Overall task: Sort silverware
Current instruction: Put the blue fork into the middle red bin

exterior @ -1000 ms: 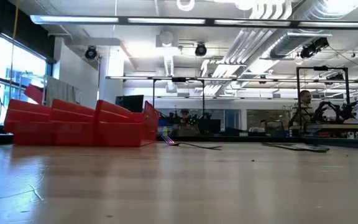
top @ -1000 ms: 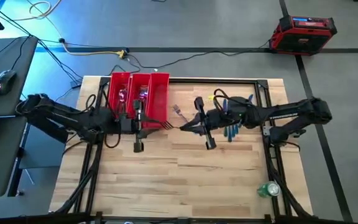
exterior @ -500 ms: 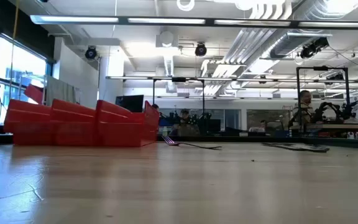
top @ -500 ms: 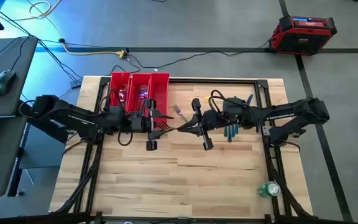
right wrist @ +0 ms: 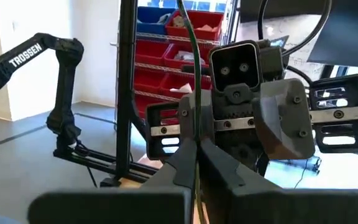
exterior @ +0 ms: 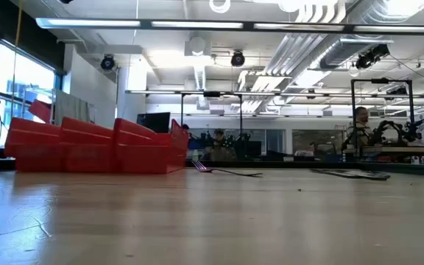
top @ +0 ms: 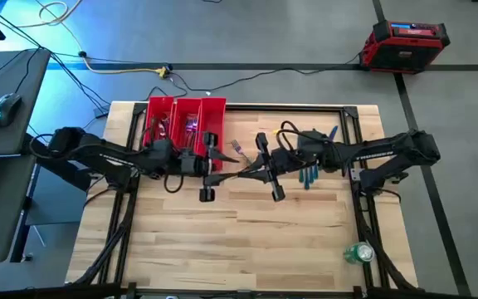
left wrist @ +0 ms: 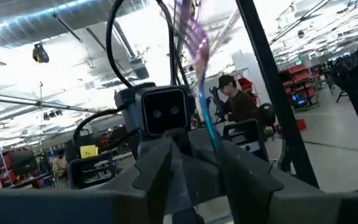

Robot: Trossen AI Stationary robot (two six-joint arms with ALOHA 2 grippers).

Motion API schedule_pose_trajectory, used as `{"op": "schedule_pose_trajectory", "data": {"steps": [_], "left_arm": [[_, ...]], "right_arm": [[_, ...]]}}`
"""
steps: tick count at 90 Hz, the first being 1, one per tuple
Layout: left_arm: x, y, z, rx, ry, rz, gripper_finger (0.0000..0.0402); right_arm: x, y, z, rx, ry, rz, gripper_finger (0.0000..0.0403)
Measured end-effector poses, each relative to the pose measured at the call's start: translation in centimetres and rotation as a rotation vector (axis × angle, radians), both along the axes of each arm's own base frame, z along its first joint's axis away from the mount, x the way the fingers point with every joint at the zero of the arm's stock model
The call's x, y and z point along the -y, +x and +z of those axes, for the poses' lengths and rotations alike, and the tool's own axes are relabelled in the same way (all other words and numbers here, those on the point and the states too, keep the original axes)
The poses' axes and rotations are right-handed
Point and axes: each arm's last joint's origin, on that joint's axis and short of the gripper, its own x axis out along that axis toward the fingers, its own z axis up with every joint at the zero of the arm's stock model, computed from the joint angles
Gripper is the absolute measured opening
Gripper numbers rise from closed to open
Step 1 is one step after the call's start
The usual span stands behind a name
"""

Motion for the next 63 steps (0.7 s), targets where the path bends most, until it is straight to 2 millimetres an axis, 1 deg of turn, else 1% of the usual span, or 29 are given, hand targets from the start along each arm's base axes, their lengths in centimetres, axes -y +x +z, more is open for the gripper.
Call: {"op": "schedule_pose_trajectory", "data": {"steps": [29,52,63], "left_arm": [[0.2,0.11,-0.44,-0.066,-0.056,-0.03,0.0117],[0.03,0.23,-0.68,-0.093,-0.117,-0.043,0.0117],[-0.11,0.26,-0.75,-0.102,-0.122,-0.04,0.0117]], "right_arm": [[0.04,0.03,-0.22,-0.024,0.0,-0.019,0.0],[0.27,0.09,-0.53,-0.058,0.008,-0.095,0.0],[0.35,0.1,-0.68,-0.073,0.007,-0.102,0.0]]}}
